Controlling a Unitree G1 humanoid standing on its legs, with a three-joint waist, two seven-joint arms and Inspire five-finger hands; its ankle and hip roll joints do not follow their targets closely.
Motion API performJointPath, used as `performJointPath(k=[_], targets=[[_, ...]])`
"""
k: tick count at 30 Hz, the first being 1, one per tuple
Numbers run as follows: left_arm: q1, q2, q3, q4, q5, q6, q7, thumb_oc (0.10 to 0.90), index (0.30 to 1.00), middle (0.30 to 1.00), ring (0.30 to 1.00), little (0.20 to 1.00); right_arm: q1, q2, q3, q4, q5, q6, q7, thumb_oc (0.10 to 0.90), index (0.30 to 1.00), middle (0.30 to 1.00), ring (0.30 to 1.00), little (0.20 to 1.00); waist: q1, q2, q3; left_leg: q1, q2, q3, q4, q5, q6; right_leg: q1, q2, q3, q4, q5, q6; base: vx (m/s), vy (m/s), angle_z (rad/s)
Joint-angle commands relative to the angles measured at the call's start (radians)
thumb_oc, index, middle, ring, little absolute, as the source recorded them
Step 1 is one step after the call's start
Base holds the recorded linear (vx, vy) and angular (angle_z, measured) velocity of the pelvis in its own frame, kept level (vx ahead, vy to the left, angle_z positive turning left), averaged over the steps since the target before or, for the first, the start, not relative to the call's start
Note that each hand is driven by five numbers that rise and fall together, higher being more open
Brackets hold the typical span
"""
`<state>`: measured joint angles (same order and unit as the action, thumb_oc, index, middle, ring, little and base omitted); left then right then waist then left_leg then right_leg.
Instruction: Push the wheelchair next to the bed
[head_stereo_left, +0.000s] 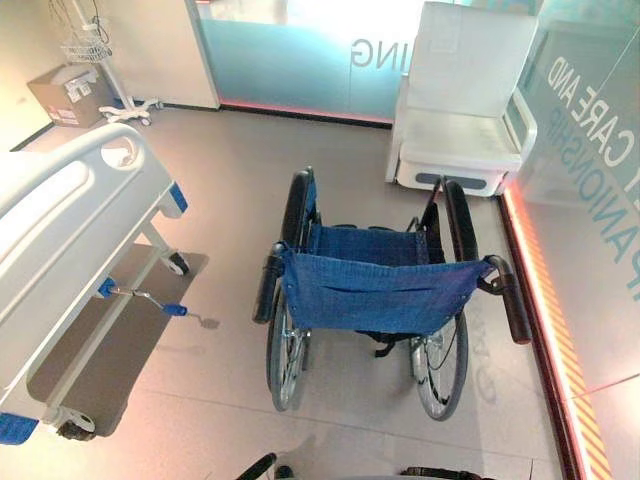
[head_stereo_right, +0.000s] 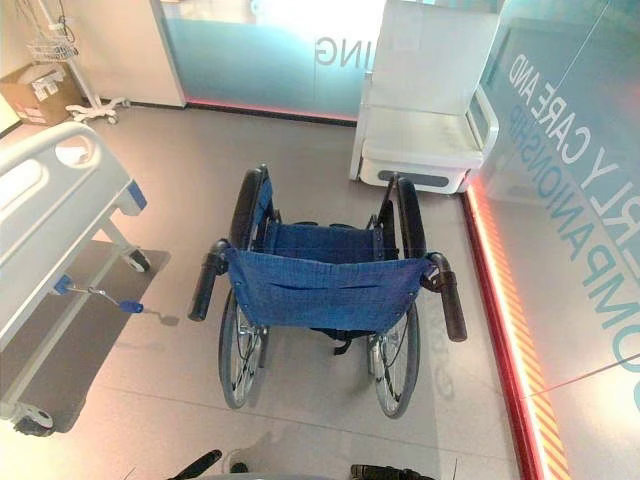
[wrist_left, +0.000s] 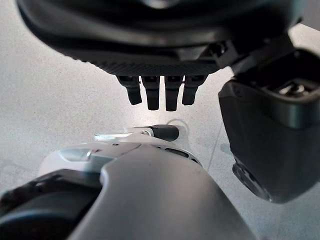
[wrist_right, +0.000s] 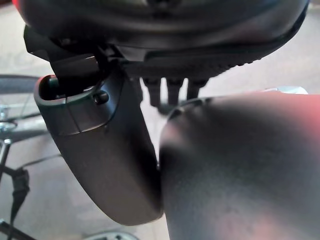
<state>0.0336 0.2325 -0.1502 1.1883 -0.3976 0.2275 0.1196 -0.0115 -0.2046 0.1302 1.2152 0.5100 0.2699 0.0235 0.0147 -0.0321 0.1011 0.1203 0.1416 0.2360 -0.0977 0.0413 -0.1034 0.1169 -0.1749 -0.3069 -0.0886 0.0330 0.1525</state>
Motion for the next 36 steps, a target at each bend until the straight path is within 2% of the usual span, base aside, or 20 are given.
performJointPath(k=[1,18,23,28,29,32,35,36], targets=[[-0.074,-0.050,-0.024,0.084,0.022,0.011,-0.003,0.800,0.900,0.900,0.900,0.900,-0.013,0.008,0.007,0.071,-0.019,0.024,0.010,0.800,0.900,0.900,0.900,0.900,-0.002,0.055,0.014,0.019,0.006,0.017,0.020,-0.049,0.009,-0.033,-0.034,0.002,0.082,-0.015,0.016,0.00,0.000,0.00],[-0.074,-0.045,-0.015,0.102,0.027,0.037,-0.002,0.800,0.900,0.900,0.900,0.900,-0.009,0.017,0.010,0.077,0.011,0.029,0.013,0.800,0.900,0.900,0.900,0.900,0.013,0.045,0.005,0.025,0.004,0.006,0.013,-0.050,0.008,-0.012,-0.035,-0.007,0.070,-0.018,0.018,0.01,-0.002,0.00],[-0.075,-0.042,-0.002,0.110,-0.004,0.080,-0.004,0.800,0.900,0.900,0.900,0.900,-0.007,0.017,0.004,0.076,0.019,0.026,-0.004,0.800,0.900,0.900,0.900,0.900,0.012,0.043,0.000,0.031,0.003,0.008,0.013,-0.053,0.010,-0.006,-0.035,-0.005,0.069,-0.018,0.019,0.01,0.002,0.00],[-0.073,-0.033,0.039,0.112,-0.063,0.055,0.002,0.800,0.900,0.900,0.900,0.900,-0.006,0.009,-0.027,0.076,0.080,-0.001,-0.050,0.800,0.900,0.900,0.900,0.900,0.009,0.042,-0.001,0.037,0.004,0.011,0.013,-0.052,0.008,-0.001,-0.036,-0.003,0.069,-0.017,0.020,0.01,0.004,0.00],[-0.074,-0.026,0.058,0.106,-0.106,0.029,-0.009,0.800,0.900,0.900,0.900,0.900,-0.005,-0.001,-0.047,0.071,0.089,-0.016,-0.060,0.800,0.900,0.900,0.900,0.900,0.008,0.044,-0.001,0.039,0.004,0.012,0.013,-0.052,0.007,0.001,-0.036,-0.004,0.069,-0.016,0.021,0.00,0.000,0.00],[-0.075,-0.003,0.090,0.079,-0.179,0.014,-0.013,0.800,0.900,0.900,0.900,0.900,-0.004,-0.034,-0.078,0.054,0.073,-0.039,-0.078,0.800,0.900,0.900,0.900,0.900,0.007,0.047,0.000,0.039,0.003,0.014,0.015,-0.051,0.006,0.000,-0.038,-0.005,0.072,-0.016,0.024,0.00,0.000,0.00],[-0.078,0.052,0.139,0.029,-0.239,-0.009,-0.035,0.800,0.900,0.900,0.900,0.900,-0.018,-0.118,-0.144,0.027,0.112,-0.072,-0.124,0.800,0.900,0.900,0.900,0.900,0.008,0.053,-0.004,0.035,0.005,0.016,0.015,-0.048,0.007,-0.003,-0.040,-0.009,0.070,-0.017,0.026,0.00,0.011,0.00],[-0.080,0.074,0.158,-0.008,-0.271,-0.015,-0.035,0.800,0.900,0.900,0.900,0.900,-0.029,-0.171,-0.190,0.012,0.144,-0.094,-0.146,0.800,0.900,0.900,0.900,0.900,0.008,0.056,-0.006,0.035,0.006,0.017,0.015,-0.047,0.007,-0.002,-0.039,-0.009,0.068,-0.017,0.027,0.00,0.000,0.00]])
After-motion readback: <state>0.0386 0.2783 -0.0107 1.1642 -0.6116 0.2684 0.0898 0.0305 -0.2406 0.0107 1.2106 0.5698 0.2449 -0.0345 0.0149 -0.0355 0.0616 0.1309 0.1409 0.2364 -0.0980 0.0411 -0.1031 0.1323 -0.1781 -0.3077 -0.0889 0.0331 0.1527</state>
